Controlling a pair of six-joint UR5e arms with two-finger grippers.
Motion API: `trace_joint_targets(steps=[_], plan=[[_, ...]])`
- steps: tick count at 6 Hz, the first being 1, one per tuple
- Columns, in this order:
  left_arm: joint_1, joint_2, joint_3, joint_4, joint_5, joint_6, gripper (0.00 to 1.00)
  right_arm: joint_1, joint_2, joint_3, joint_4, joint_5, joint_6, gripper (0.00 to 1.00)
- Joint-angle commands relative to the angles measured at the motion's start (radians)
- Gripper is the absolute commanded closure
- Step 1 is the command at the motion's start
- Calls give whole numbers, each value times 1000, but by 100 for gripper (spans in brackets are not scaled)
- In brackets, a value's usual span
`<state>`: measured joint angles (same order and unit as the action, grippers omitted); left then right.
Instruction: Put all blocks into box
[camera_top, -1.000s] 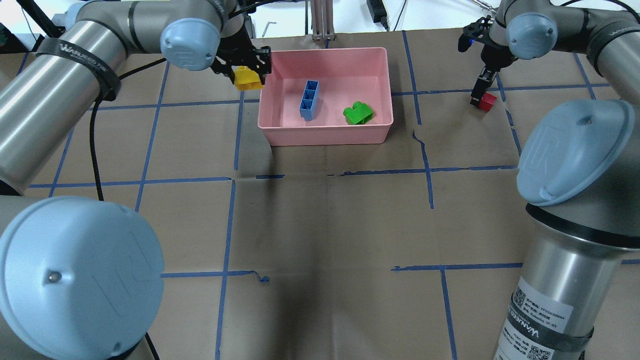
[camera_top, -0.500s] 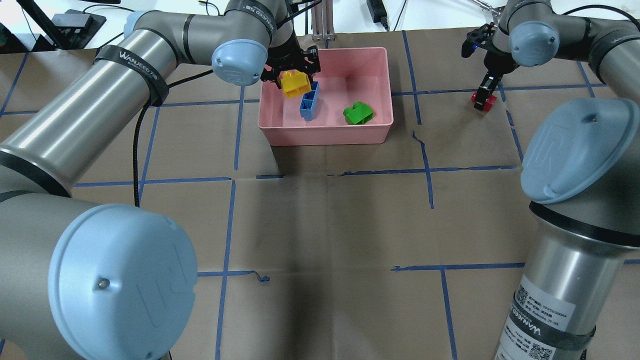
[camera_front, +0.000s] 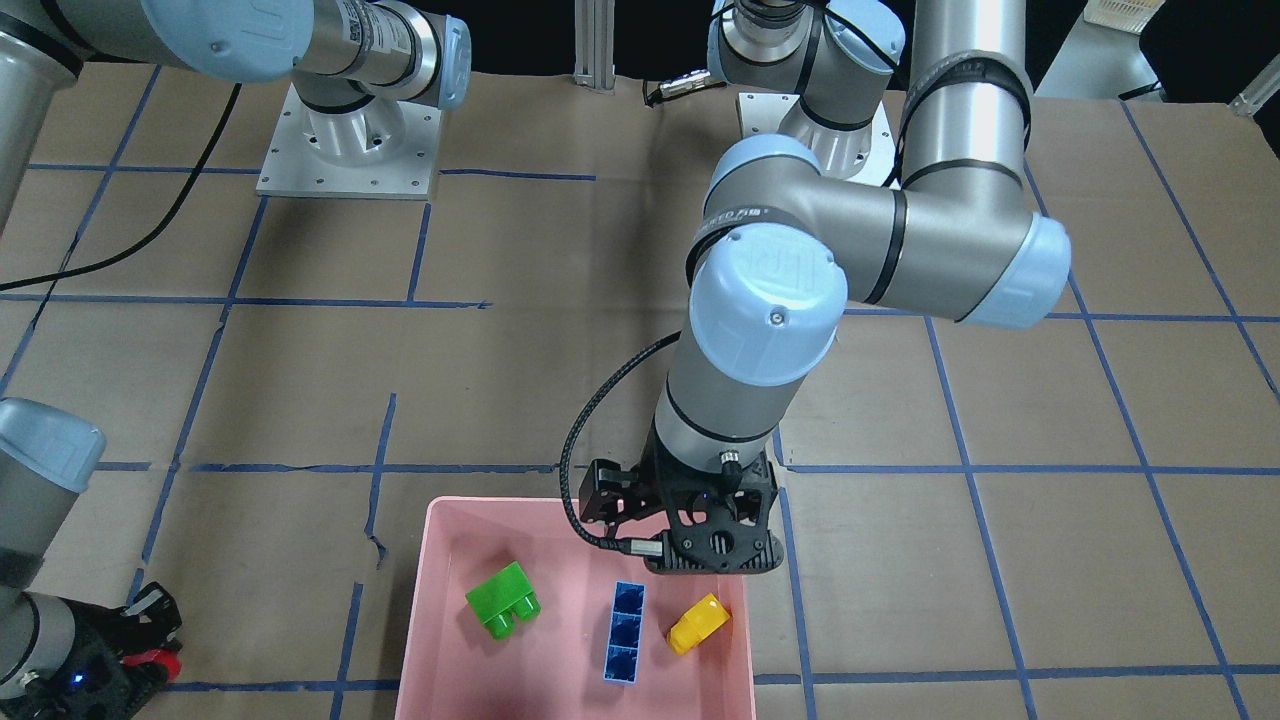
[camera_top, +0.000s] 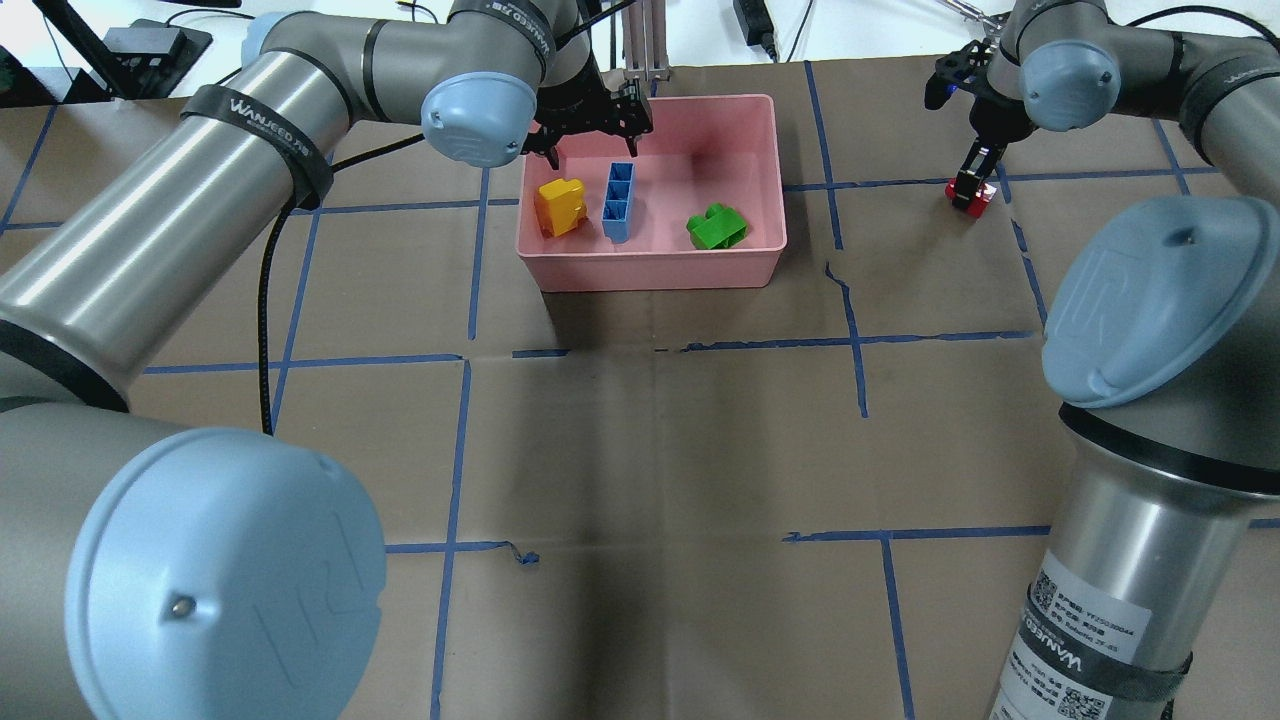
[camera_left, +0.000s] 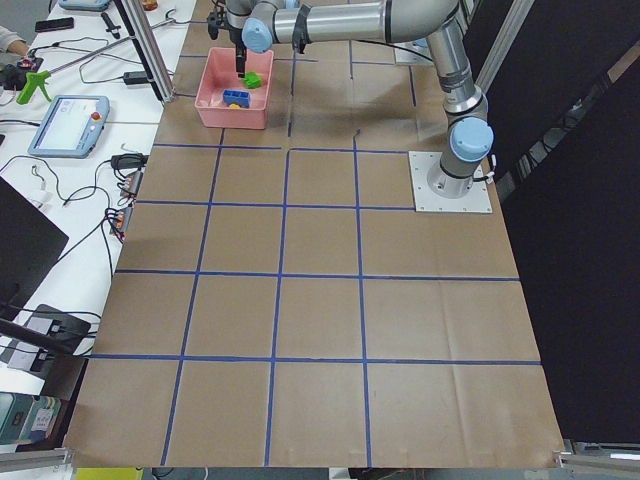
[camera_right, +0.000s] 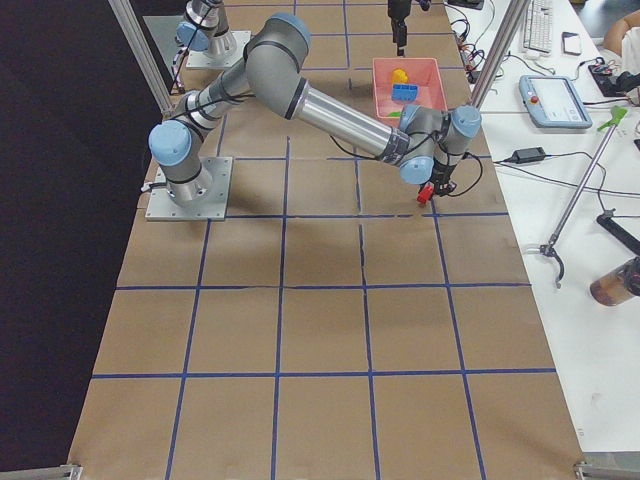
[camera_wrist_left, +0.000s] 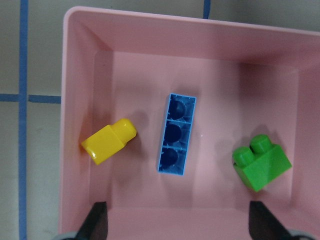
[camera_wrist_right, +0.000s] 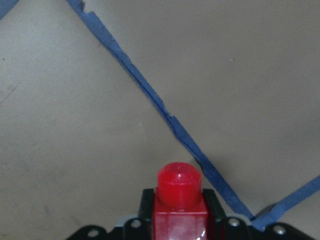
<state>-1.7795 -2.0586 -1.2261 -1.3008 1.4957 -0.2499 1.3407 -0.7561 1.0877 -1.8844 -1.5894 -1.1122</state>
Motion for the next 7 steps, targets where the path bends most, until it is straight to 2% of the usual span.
trace_joint_targets(steps=[1,2,3,5,7], plan=[[29,160,-4,-235,21,94,0,0,-52,-95,72,2,166,78],[57,232,-6,-332,41,127,0,14,-113,-97,123,2,371,78],[95,294,-12,-412,113,170,0,46,-158,-97,190,24,572,78],[130,379,-74,-414,120,170,0,217,-178,-98,229,45,958,78],[152,390,-89,-379,110,166,0,389,-161,-97,211,97,1325,78]])
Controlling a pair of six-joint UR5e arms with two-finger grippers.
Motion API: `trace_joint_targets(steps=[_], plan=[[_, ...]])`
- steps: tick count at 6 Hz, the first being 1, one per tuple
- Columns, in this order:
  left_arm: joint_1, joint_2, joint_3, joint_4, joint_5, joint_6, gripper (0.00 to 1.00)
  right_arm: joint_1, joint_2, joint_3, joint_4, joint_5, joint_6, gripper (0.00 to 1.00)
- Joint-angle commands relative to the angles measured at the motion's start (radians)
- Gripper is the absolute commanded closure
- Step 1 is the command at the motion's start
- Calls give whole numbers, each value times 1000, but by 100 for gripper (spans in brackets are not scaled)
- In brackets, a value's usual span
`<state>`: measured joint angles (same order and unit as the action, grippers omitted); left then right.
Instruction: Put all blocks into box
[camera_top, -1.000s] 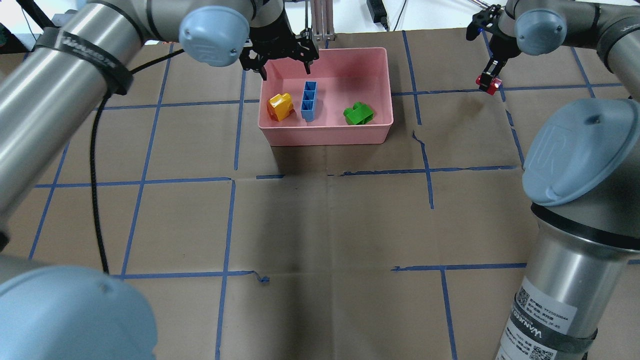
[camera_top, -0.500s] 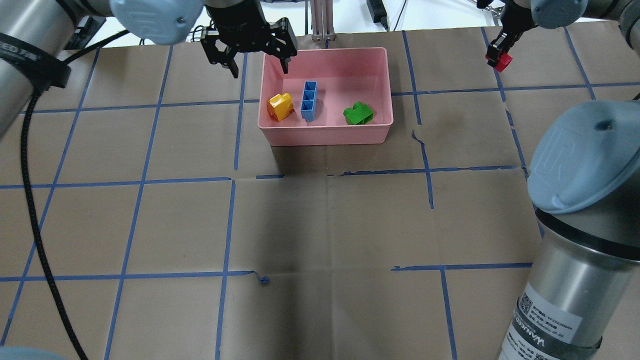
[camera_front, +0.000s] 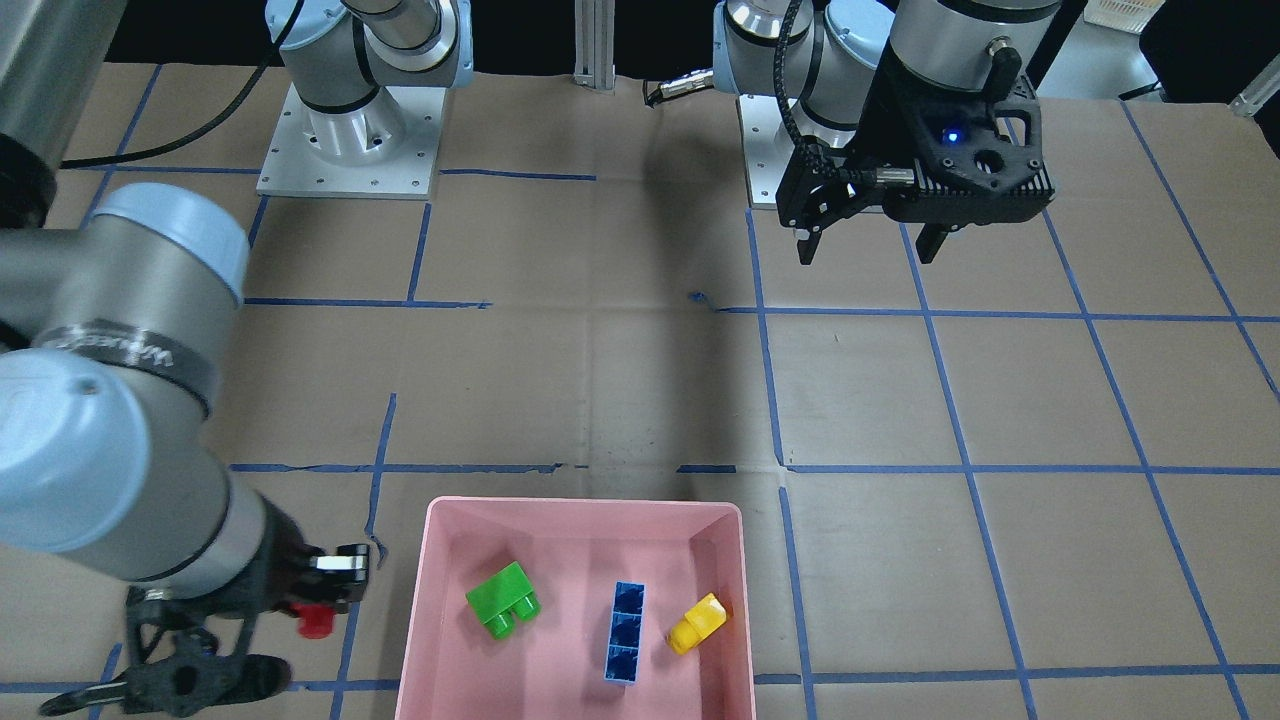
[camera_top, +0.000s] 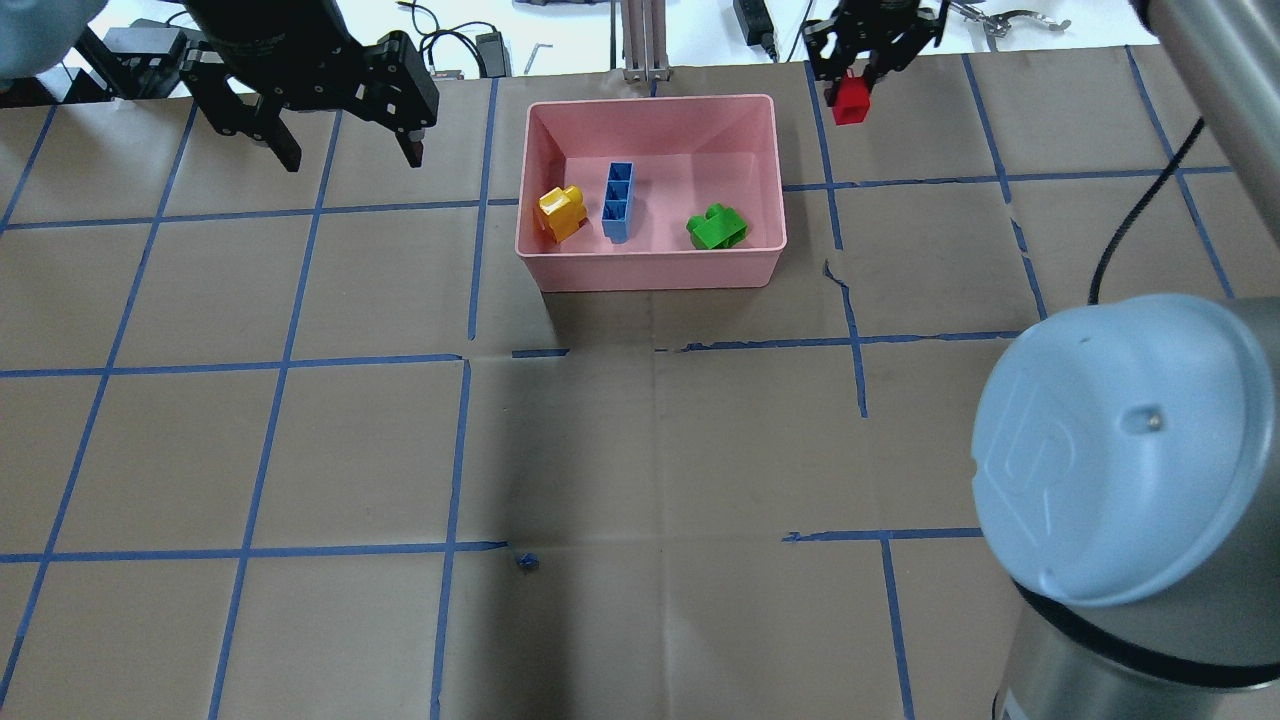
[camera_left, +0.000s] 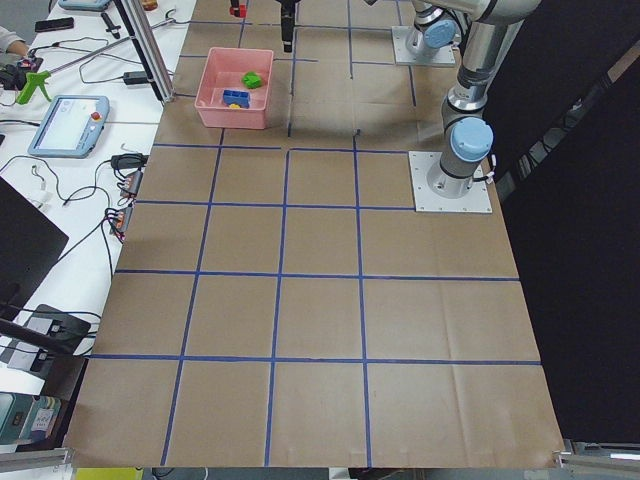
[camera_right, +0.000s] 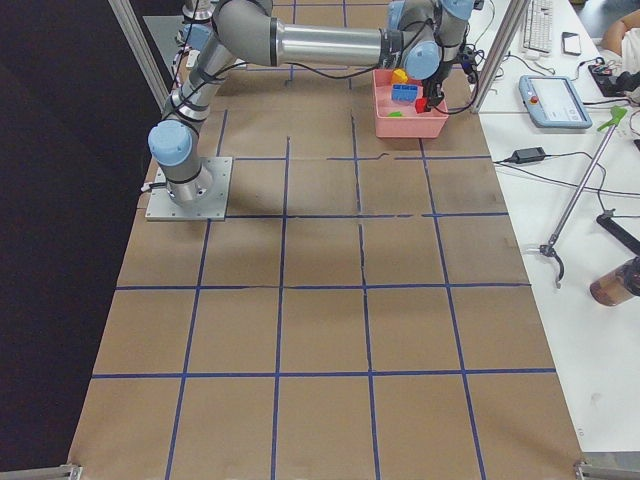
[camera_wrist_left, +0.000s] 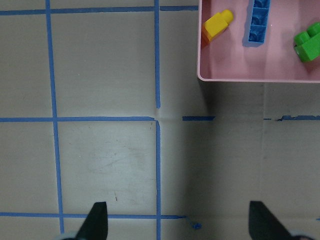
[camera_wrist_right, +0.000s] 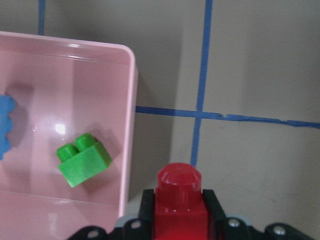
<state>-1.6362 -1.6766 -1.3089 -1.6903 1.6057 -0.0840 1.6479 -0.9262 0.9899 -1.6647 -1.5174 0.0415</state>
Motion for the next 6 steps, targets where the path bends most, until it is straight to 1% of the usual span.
trace_joint_targets(steps=[1,2,3,4,6], plan=[[15,40,-25,12,5,-11,0,130,59,1,-20,25,231,78],[16,64,-32,6,11,-13,0,147,102,3,-79,26,241,73],[36,64,-32,7,-1,-13,0,148,121,3,-108,25,274,31],[51,66,-30,9,-4,-13,0,148,118,3,-112,26,273,1],[55,66,-32,8,-3,-13,0,147,81,3,-99,19,273,0]])
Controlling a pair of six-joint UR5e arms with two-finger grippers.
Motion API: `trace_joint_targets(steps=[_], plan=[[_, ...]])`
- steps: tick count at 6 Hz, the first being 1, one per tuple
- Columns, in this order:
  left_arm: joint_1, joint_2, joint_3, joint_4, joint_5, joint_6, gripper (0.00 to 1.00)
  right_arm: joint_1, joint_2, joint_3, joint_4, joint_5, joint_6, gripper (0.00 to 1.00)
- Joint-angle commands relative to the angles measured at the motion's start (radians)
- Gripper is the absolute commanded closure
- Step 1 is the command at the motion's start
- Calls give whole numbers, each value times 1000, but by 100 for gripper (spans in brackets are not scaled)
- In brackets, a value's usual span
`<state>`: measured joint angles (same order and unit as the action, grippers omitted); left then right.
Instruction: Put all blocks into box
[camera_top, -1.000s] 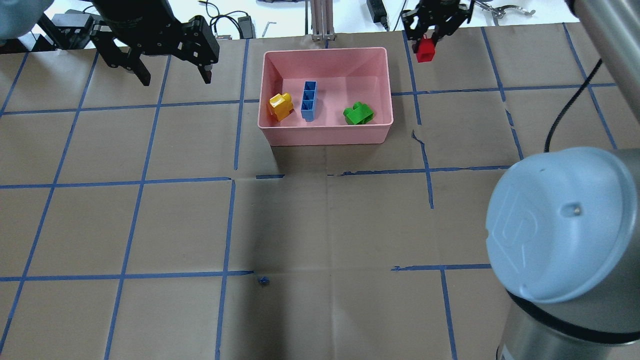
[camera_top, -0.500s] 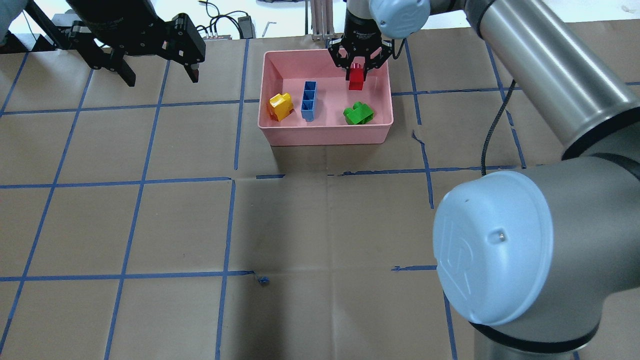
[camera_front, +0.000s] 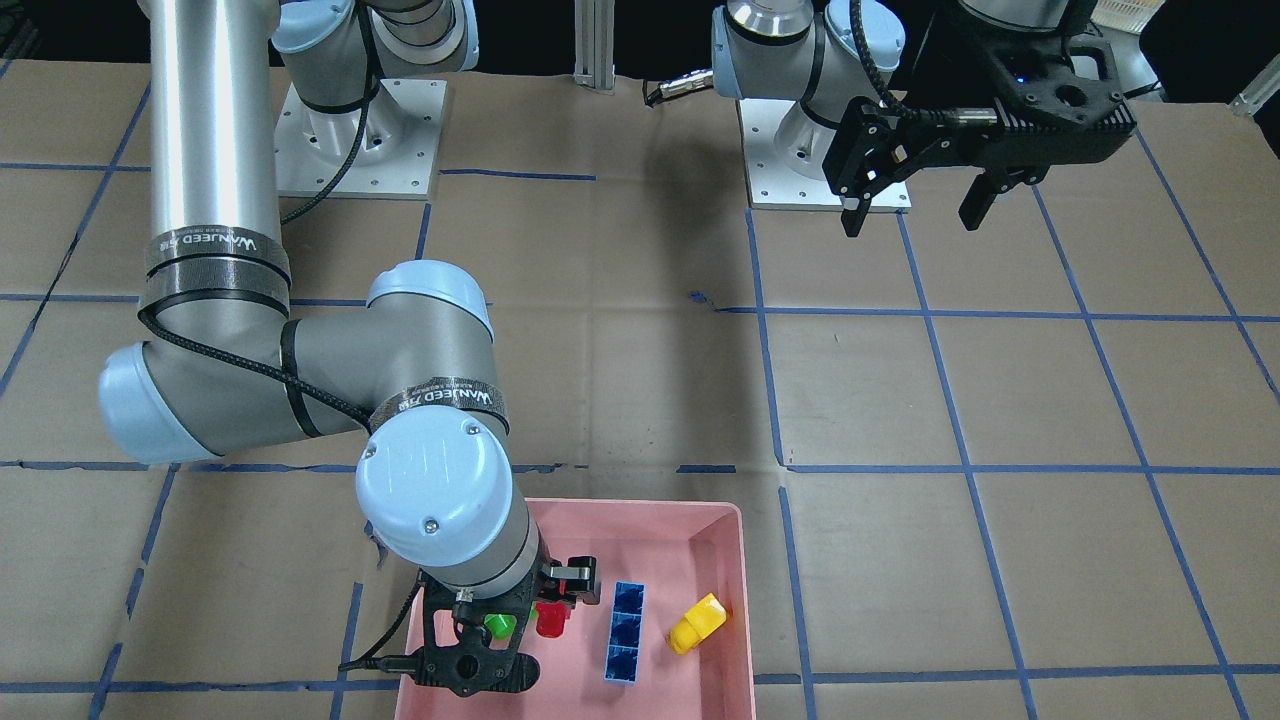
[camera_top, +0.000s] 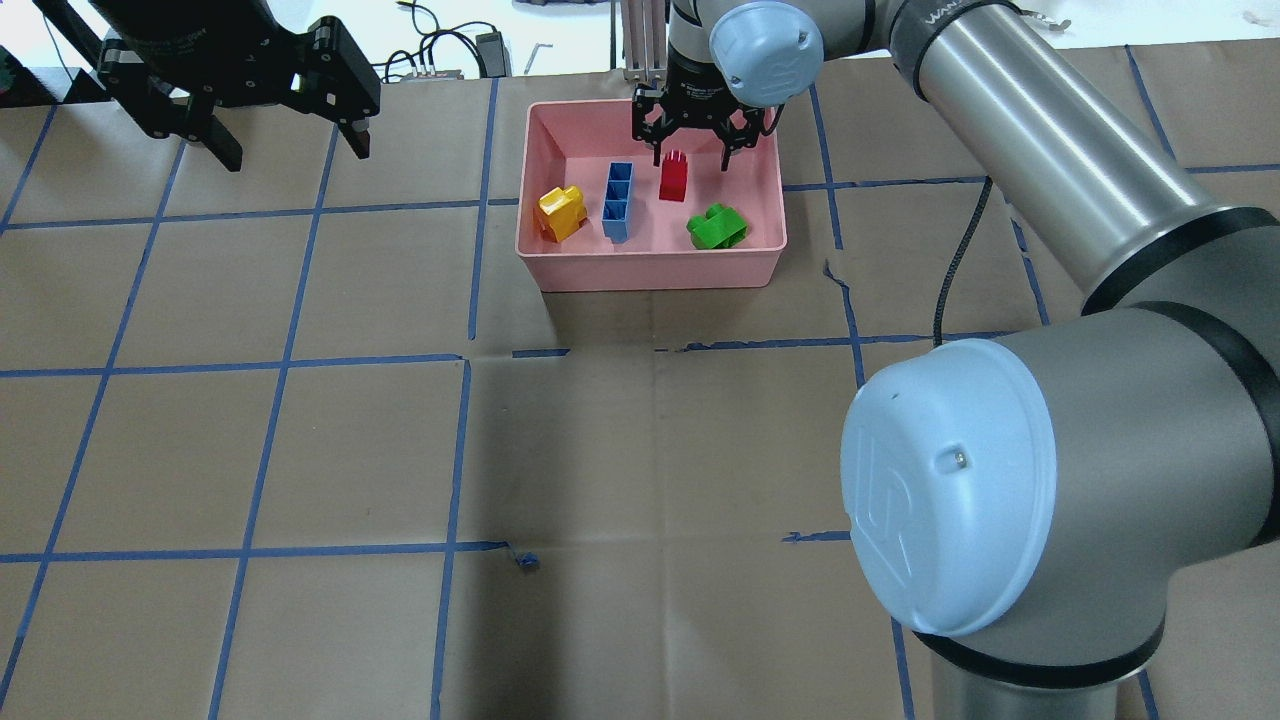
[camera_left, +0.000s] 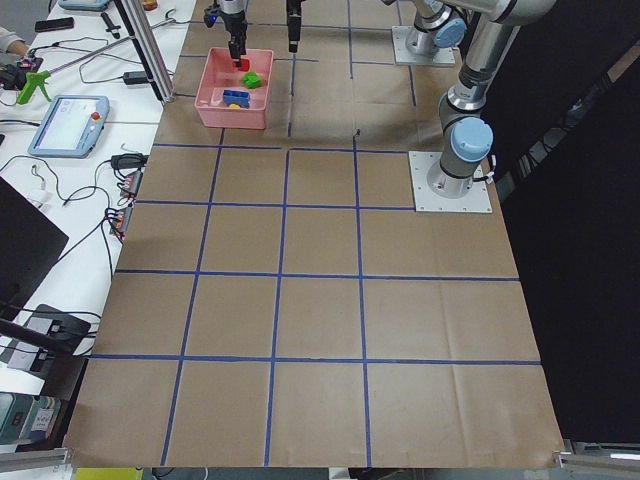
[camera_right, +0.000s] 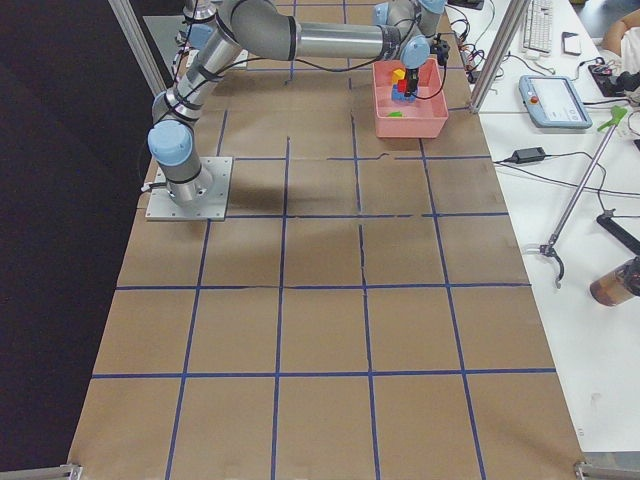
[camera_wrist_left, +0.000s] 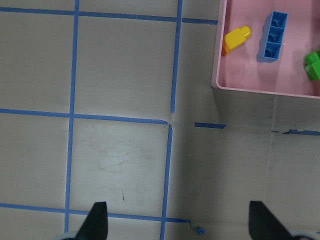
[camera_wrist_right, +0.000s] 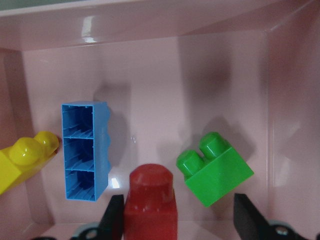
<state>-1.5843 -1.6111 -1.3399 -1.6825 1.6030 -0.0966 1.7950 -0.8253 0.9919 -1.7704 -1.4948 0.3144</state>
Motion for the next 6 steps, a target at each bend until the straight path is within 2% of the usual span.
trace_joint_targets(steps=[1,2,3,4,5,6], plan=[[1,0,-1,0,0,0,0,-5,-34,4,14,-8,-3,0],[1,0,-1,1,0,0,0,-17,-67,10,40,-12,-5,0],[4,0,-1,3,0,0,0,-43,-133,20,175,-18,-17,1],[4,0,-1,1,1,0,0,-80,-193,62,230,-24,-21,1],[3,0,-1,1,2,0,0,-121,-292,182,245,-106,-113,1],[3,0,-1,0,2,0,0,-187,-419,344,221,-104,-171,1]])
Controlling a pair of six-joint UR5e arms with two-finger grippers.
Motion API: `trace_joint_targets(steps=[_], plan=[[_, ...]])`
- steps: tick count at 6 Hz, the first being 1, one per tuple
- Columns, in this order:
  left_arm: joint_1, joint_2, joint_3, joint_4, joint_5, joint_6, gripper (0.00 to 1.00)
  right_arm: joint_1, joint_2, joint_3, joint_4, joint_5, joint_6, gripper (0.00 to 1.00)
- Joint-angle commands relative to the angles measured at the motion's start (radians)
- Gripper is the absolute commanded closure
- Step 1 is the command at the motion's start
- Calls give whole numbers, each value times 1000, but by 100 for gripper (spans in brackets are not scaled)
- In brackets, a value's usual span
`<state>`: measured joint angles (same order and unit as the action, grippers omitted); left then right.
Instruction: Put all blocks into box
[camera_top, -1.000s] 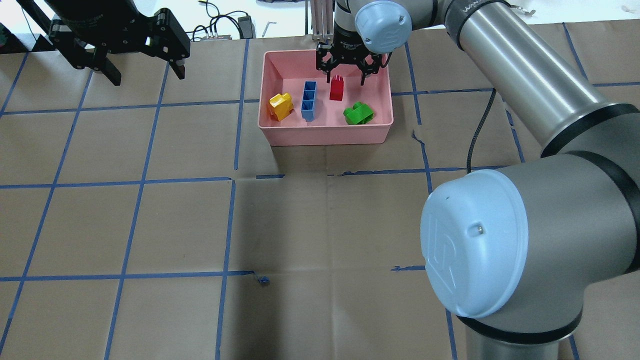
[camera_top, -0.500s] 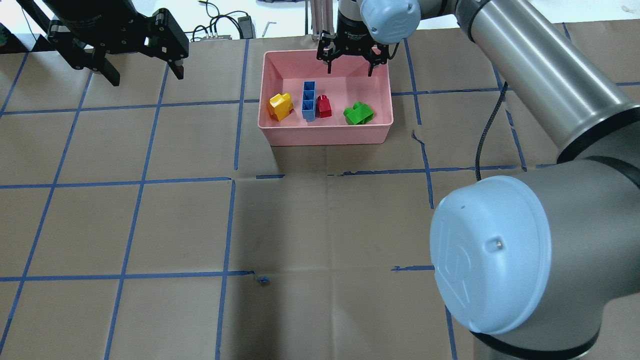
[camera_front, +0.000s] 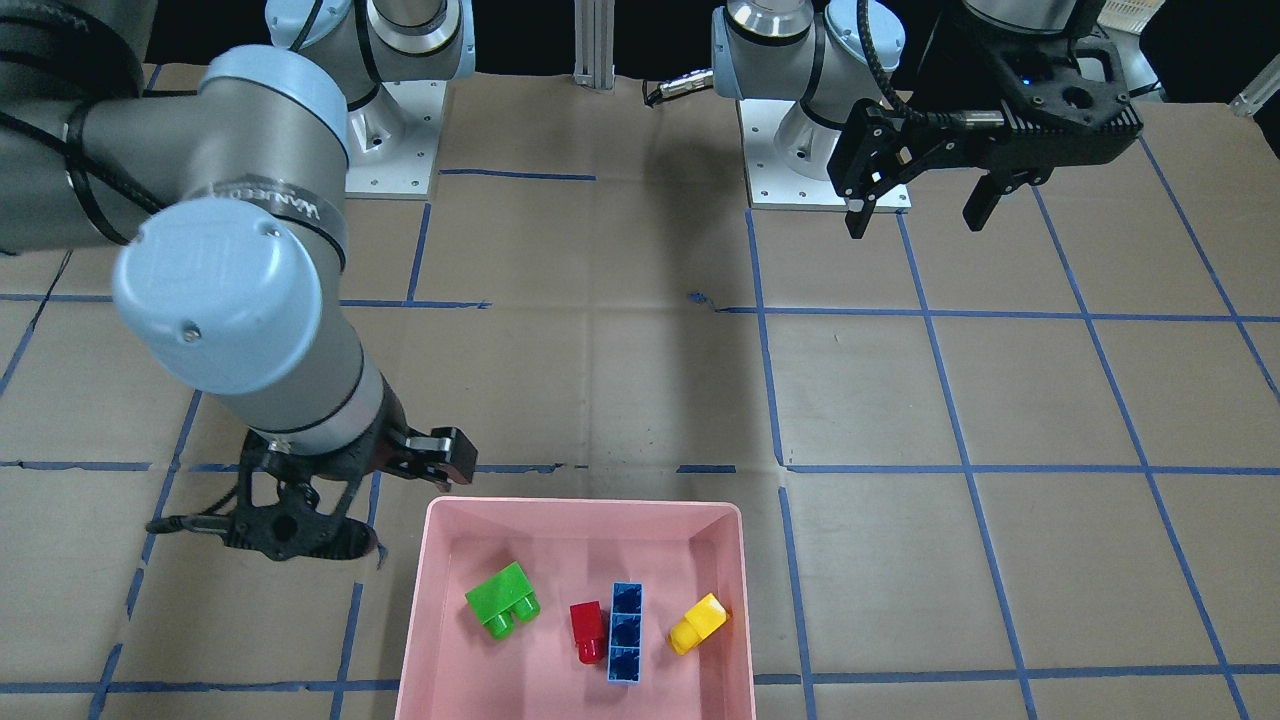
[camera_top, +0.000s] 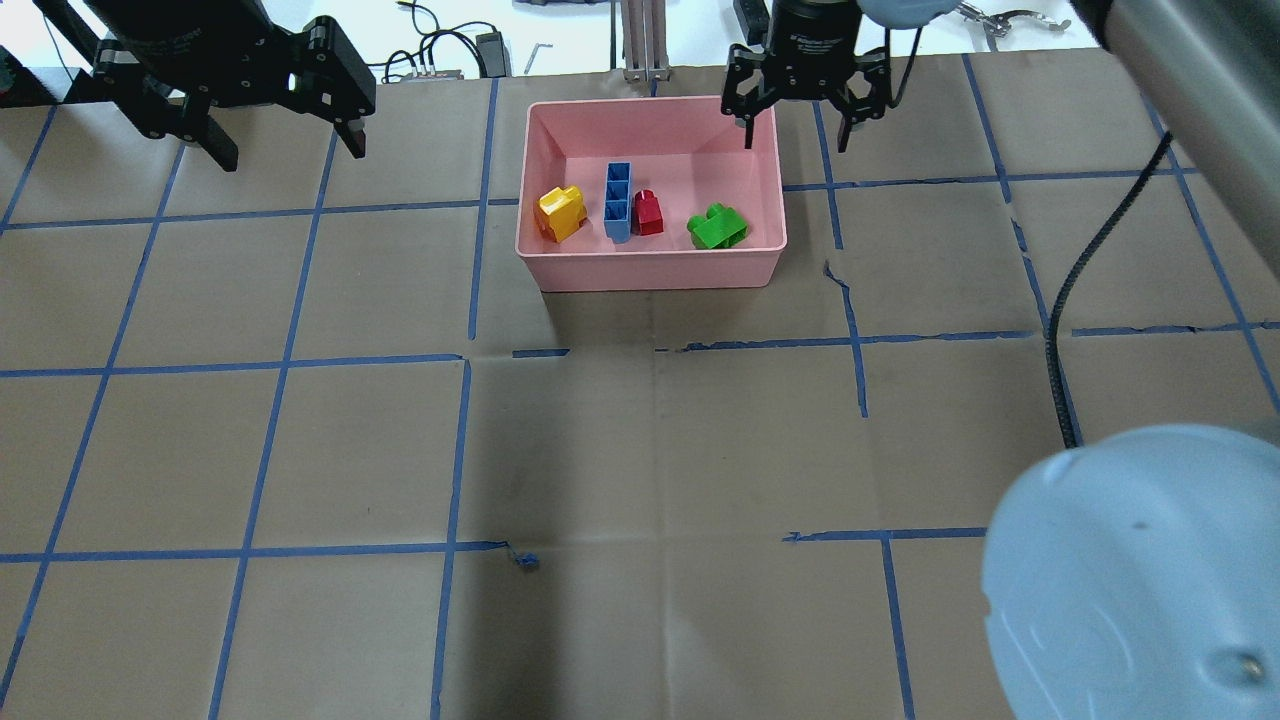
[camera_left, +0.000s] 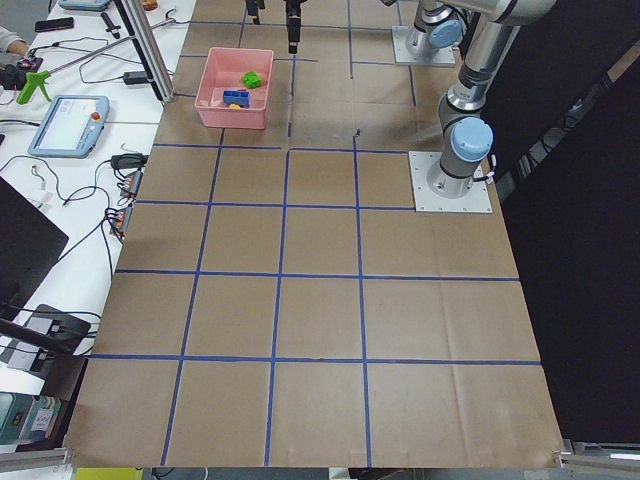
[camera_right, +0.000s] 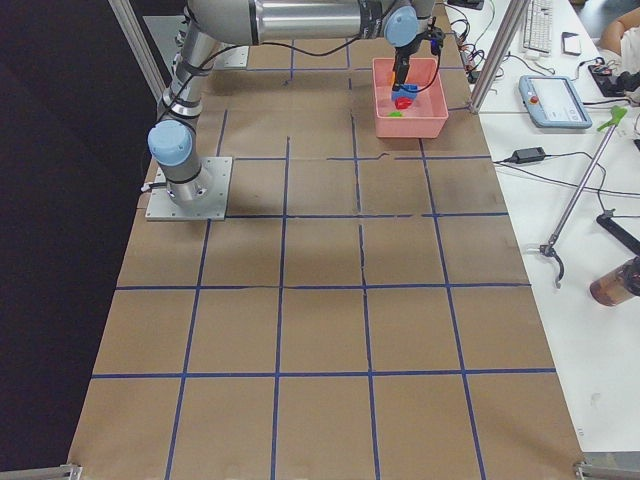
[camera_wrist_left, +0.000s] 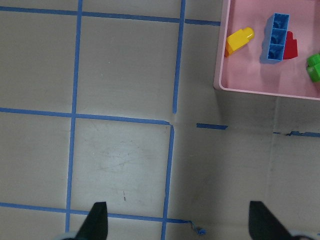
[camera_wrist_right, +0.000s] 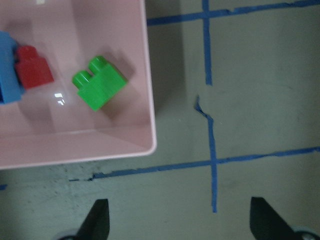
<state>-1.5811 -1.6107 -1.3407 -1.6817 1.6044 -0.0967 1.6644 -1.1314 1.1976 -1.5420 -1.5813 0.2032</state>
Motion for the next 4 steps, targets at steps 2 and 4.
trace_joint_targets(steps=[2,4], plan=[[0,0,0,-3,3,0,0,-109,-298,259,-7,-22,-95,1],[0,3,0,-4,9,3,0,-103,-358,261,45,-11,-96,1]])
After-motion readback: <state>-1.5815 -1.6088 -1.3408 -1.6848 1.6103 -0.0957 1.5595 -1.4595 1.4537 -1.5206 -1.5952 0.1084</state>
